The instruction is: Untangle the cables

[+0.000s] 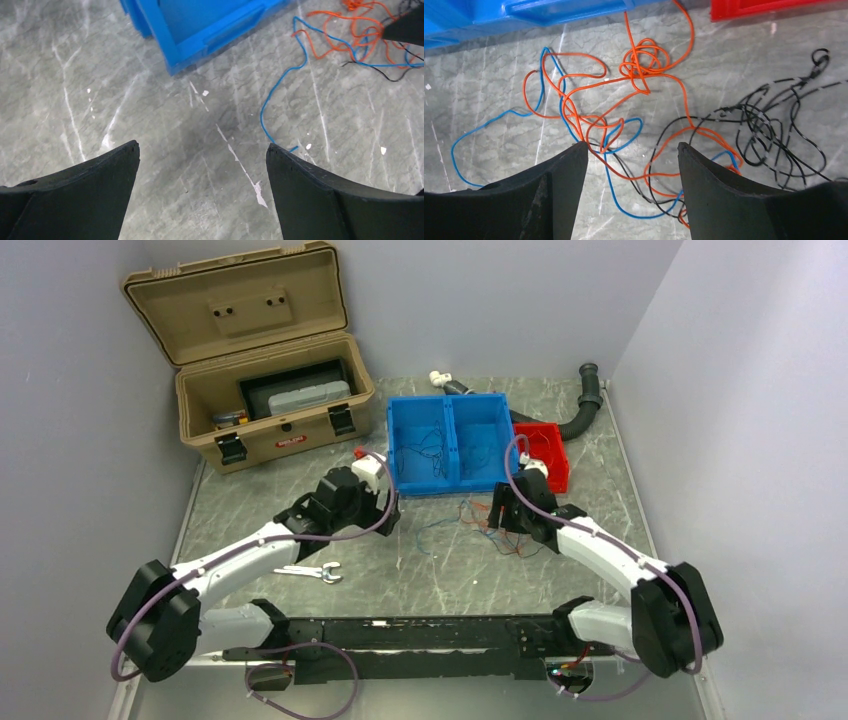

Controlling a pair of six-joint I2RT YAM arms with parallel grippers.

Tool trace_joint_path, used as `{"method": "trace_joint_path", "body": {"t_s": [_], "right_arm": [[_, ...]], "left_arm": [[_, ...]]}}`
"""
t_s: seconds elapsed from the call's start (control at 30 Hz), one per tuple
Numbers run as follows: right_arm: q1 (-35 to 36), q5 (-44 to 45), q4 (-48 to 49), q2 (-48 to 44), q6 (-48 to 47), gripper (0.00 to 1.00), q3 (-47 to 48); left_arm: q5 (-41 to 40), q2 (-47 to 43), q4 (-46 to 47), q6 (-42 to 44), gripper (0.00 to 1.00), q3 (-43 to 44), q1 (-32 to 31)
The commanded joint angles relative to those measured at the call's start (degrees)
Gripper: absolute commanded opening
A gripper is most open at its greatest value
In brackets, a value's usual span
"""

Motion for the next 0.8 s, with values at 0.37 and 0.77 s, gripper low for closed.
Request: {"method": "trace_joint_path", "body": {"t_s": [0.37, 0.77], "right_arm": [[3.2, -9.0, 9.4, 13.8, -1.5, 0.0, 6.9], [9.3, -21.0, 5.1, -0.3, -3.7, 0.0, 13.0]], "left_arm": [[11.5, -1.1, 23.7, 6.9, 0.99, -8.3, -4.5], [10.3, -1.5, 22.4, 7.9, 1.0, -7.4, -5.1]]}}
